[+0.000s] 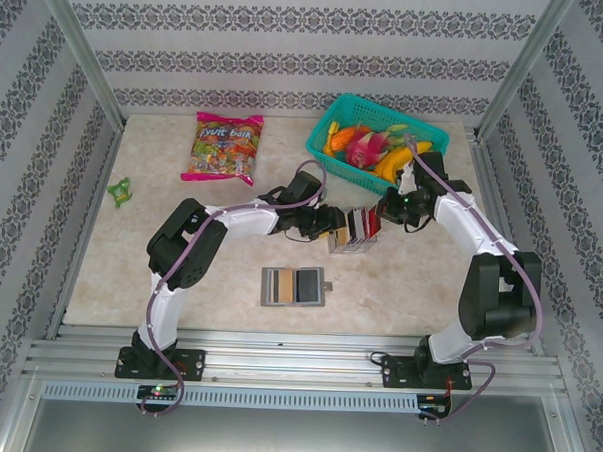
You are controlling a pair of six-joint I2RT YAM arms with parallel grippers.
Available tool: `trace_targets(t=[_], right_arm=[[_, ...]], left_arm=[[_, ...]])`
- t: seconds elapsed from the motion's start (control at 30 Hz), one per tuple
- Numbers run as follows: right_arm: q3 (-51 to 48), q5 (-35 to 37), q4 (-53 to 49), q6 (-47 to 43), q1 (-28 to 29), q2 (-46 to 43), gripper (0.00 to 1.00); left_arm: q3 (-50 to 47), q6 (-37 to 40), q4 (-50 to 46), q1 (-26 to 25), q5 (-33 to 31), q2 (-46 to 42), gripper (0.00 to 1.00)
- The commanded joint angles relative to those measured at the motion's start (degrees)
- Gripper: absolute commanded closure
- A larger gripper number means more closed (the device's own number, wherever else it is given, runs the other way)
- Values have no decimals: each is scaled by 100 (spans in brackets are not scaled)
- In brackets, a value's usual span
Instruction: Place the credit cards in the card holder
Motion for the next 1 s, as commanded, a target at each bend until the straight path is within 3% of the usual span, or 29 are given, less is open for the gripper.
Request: trace_targets(t=[0.0, 0.1, 0.43, 0.73, 0.83, 0.97], right_arm=[[102, 701, -177, -117, 44, -392, 100], [-46, 955, -7, -246, 44, -776, 100], [-456, -30, 709, -85, 331, -896, 100], [-1300, -34, 1404, 381, 634, -1877, 100], [-1428, 184, 1228, 374, 652, -2102, 100], [-1650, -100, 1171, 646, 999, -2260, 100]], left_arm=[[185, 11, 99, -89, 108, 82, 51], [174, 91, 68, -95, 73, 13, 50], [5, 344, 28, -131, -96, -409, 48], [-928, 735, -12, -132, -802, -1712, 38], [-1132, 813, -113, -131, -891, -2010, 37], [-1611, 833, -343, -129, -1108, -2445, 38]])
